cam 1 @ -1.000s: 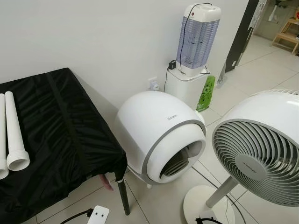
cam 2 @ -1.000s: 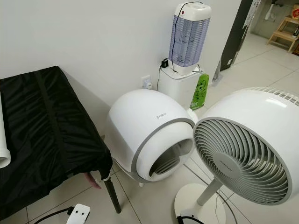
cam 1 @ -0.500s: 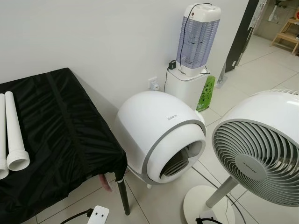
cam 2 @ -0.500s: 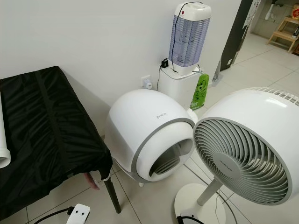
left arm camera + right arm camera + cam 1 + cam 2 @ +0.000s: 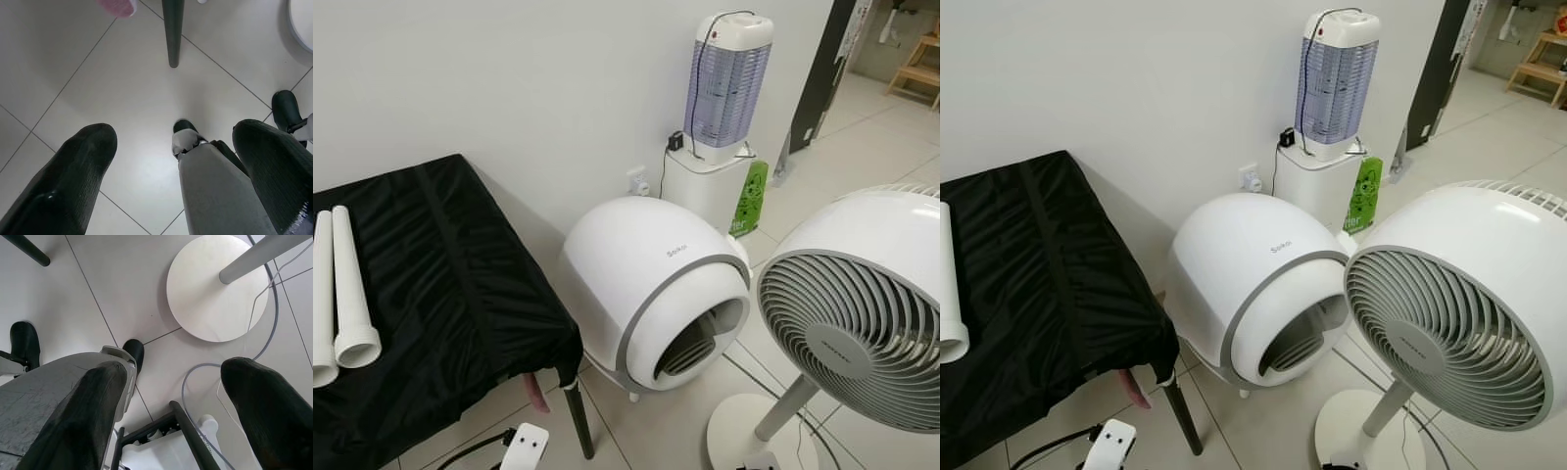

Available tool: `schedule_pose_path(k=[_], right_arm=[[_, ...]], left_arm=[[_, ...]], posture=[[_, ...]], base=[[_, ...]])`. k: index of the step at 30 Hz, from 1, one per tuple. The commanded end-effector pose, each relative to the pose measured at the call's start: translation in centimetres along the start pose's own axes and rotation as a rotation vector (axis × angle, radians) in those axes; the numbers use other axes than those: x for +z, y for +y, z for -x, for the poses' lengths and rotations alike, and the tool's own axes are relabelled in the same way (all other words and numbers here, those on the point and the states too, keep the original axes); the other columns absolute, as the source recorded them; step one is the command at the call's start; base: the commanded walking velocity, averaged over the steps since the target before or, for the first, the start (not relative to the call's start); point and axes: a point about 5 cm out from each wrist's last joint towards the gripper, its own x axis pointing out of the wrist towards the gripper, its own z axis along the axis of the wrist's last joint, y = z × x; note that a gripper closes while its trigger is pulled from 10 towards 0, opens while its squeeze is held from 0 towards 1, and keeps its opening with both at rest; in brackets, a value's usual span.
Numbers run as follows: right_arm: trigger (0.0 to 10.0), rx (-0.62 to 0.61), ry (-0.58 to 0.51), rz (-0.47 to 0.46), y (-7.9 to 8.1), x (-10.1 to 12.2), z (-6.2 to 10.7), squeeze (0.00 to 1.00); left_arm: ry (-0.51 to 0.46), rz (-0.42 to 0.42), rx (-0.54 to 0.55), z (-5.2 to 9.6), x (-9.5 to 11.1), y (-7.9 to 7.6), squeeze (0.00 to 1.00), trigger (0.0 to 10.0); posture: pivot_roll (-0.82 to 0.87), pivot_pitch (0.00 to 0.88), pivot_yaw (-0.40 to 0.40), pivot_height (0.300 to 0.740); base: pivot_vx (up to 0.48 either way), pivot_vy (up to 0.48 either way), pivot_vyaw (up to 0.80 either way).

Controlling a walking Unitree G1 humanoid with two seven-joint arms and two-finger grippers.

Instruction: Building children table

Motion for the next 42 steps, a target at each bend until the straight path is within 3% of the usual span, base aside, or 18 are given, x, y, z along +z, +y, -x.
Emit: schedule_pose_path(k=[1, 6, 8, 13, 21, 34, 42], right_arm=[[10.0, 0.03, 0.06, -0.016, 1.0, -1.6, 0.3, 0.0], [10.0, 0.028, 0.064, -0.026, 1.0, -1.7, 0.3, 0.0], [10.0, 0.047, 0.065, -0.077, 1.2, -1.8, 0.4, 0.0], [10.0, 0.03, 0.061, -0.092, 1.1, -1.4, 0.2, 0.0], [10.0, 0.043, 0.041, -0.135, 1.2, -0.8, 0.1, 0.0], [10.0, 0.024, 0.068, -0.079, 1.1, -1.6, 0.3, 0.0], [10.0, 0.026, 0.062, -0.098, 1.2, -2.0, 0.4, 0.0]], left_arm=[[0.013, -0.007, -0.004, 0.1, -0.5, 0.1, 0.0, 10.0], [0.008, -0.02, -0.014, 0.1, -0.4, 0.0, 0.0, 10.0], [0.013, -0.012, 0.011, 0.1, -0.4, 0.3, 0.0, 10.0], [0.034, 0.02, 0.077, 0.2, -0.9, 0.6, 0.0, 10.0], [0.026, 0.023, 0.029, 0.0, -0.6, -0.3, 0.0, 10.0], [0.03, 0.022, 0.021, 0.1, -0.9, -0.2, 0.0, 10.0], [0.043, 0.009, -0.007, 0.2, -1.3, -0.7, 0.0, 10.0]], posture=[[-0.13, 0.0, 0.079, 0.74], [-0.12, 0.0, 0.081, 0.74], [-0.12, 0.0, 0.085, 0.74], [-0.13, 0.0, 0.1, 0.74], [-0.13, 0.0, 0.096, 0.74], [-0.13, 0.0, 0.092, 0.74], [-0.14, 0.0, 0.098, 0.74]], base=[[0.0, 0.0, 0.0], [0.0, 0.0, 0.0], [0.0, 0.0, 0.0], [0.0, 0.0, 0.0], [0.0, 0.0, 0.0], [0.0, 0.0, 0.0], [0.0, 0.0, 0.0]])
